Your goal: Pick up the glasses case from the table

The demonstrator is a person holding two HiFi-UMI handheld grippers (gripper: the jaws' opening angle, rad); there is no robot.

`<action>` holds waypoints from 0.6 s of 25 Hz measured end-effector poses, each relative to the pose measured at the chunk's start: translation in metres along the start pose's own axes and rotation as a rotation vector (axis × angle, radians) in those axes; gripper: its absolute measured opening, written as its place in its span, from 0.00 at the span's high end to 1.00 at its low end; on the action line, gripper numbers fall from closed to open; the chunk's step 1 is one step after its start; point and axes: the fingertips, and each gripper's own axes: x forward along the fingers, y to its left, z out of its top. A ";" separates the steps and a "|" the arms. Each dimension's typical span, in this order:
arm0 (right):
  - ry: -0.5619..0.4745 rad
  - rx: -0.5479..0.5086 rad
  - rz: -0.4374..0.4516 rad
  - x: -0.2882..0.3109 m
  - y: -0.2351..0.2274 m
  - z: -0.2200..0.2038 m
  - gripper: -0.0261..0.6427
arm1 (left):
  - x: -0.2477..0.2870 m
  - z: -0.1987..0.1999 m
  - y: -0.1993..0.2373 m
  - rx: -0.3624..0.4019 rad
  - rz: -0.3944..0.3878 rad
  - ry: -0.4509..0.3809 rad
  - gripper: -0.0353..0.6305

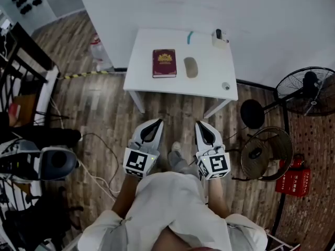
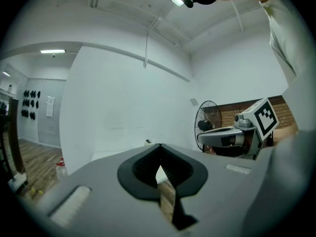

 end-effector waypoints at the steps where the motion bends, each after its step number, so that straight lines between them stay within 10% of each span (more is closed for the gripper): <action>1: 0.002 -0.001 0.005 0.007 -0.007 0.001 0.95 | 0.009 0.001 0.003 -0.003 0.004 0.004 0.92; 15: 0.023 0.006 0.098 0.099 -0.089 0.007 0.95 | 0.117 0.006 0.045 -0.001 0.077 0.050 0.92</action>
